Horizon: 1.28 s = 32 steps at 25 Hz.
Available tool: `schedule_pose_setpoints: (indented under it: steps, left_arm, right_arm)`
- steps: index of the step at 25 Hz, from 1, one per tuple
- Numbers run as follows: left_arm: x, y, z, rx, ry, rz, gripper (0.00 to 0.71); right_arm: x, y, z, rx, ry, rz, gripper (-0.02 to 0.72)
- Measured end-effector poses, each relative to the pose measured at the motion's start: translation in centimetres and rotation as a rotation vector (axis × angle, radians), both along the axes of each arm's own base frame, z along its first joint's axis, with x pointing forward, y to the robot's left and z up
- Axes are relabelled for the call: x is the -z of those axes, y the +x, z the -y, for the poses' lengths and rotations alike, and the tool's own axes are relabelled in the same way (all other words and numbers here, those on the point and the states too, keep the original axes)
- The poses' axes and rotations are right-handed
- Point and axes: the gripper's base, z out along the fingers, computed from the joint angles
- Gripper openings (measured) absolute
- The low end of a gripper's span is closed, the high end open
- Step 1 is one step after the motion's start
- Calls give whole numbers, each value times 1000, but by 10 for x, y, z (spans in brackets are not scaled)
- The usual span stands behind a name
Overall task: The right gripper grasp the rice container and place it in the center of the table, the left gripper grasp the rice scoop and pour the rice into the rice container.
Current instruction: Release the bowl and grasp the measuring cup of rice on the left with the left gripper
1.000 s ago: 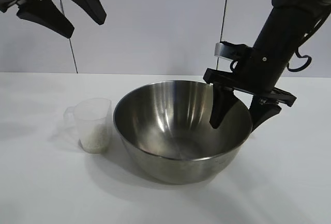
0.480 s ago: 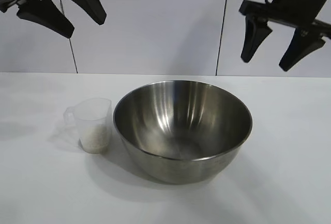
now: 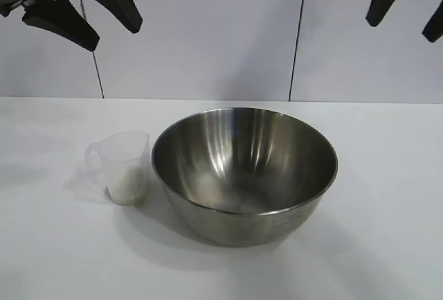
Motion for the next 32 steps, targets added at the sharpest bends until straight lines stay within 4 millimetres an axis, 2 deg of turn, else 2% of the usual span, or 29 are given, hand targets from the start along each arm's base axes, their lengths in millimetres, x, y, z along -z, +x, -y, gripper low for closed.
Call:
schedule_pose_setpoints:
  steps: [4,13,16,19,25,28,32]
  left_arm:
    - [-1,2,0,-11,-4,20,458]
    - [-1,2,0,-7,0,26,458]
    - [1,1,-2,21,44,29,509]
    - [3,0,-6,28,94,22,582]
    - [4,0,-8,11,114,10,608]
    - [5,0,-10,7,126,4,610]
    - [8,1,-24,-5,178,-33,609]
  right_arm:
    - [-7,-4,4,11,0,20,536]
    - [-8,-5,4,11,0,22,536]
    - [-8,-5,4,11,1,21,536]
    - [-1,-7,2,11,17,-5,536]
    - [34,-16,0,15,54,-132,536]
    - [36,-17,-5,15,111,-136,536]
    - [34,-16,-9,-2,156,-127,536]
